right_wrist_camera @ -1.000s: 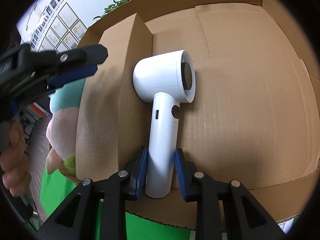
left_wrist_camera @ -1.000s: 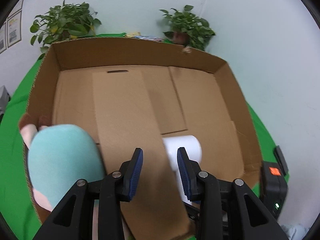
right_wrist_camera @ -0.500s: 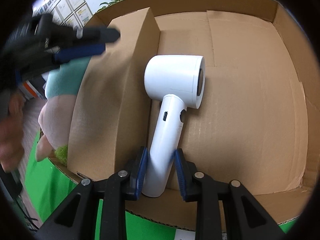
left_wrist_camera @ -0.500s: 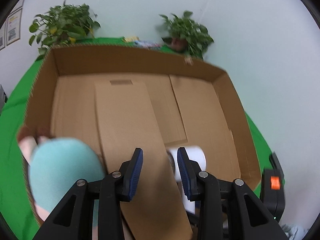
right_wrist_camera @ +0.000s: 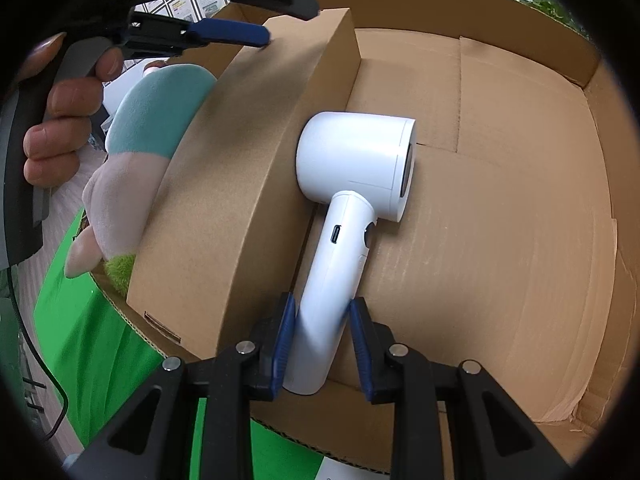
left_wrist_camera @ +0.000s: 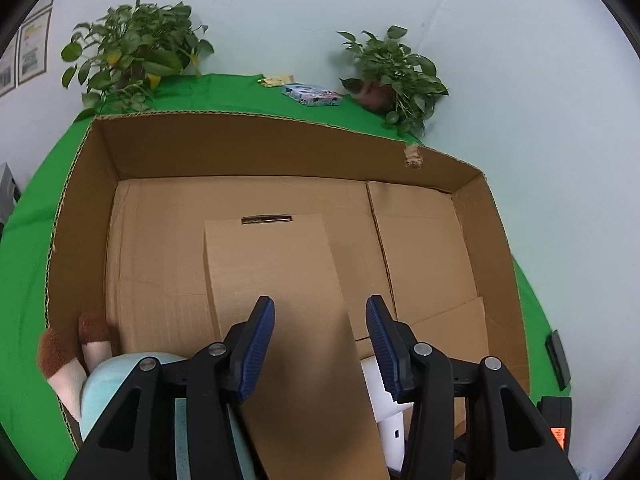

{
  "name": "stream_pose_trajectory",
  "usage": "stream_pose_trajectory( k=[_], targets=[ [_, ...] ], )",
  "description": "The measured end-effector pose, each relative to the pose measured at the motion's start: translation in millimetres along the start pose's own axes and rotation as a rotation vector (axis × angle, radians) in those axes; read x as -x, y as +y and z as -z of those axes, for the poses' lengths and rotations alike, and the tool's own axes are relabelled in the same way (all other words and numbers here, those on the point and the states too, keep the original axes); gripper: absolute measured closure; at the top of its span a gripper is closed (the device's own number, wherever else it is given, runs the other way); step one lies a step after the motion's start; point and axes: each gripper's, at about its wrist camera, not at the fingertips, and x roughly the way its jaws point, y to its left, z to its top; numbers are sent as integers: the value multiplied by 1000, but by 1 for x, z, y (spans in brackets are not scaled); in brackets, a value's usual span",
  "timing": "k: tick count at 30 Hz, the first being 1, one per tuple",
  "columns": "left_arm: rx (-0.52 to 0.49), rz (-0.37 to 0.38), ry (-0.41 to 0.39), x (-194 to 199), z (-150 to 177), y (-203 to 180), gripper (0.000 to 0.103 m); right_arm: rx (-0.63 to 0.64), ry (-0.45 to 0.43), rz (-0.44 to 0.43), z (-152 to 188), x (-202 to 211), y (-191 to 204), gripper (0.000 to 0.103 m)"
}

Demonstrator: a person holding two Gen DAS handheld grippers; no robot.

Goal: Organize objects
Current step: 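Lower the hair dryer into the tray beside the brown box and release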

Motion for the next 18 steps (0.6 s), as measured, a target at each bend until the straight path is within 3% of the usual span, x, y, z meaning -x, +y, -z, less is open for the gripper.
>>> stream_pose_trajectory(
  k=[2, 6, 9, 15, 18],
  targets=[
    [6, -3, 2, 1, -1, 1, 57, -2, -3, -1, 2, 0, 2, 75],
    [35, -133, -33, 7, -6, 13, 57, -9, -1, 0, 3, -2, 7, 74],
    [61, -114, 23, -6, -7, 20, 57, -11, 16, 1, 5, -8, 12, 71],
    [31, -67, 36, -15, -8, 17, 57, -40, 31, -2, 11, -19, 20, 71],
    [-5, -89, 39, -21, -8, 10, 57, -49, 24, 1, 11, -20, 24, 71]
  ],
)
